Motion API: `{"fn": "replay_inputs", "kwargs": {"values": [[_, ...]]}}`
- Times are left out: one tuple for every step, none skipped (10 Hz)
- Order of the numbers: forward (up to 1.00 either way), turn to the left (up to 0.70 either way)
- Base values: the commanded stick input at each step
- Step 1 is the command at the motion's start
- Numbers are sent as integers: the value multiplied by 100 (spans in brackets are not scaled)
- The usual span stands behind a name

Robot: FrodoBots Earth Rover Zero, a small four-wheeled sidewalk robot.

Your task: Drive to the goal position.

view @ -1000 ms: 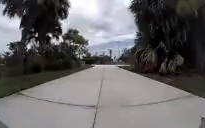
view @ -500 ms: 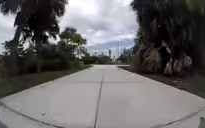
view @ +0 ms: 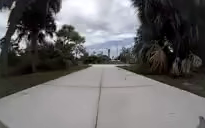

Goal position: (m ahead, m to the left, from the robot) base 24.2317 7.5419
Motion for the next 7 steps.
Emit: {"fn": "replay_inputs", "kwargs": {"values": [[85, 0], [85, 0], [85, 0], [85, 0], [85, 0], [85, 0], [85, 0]]}}
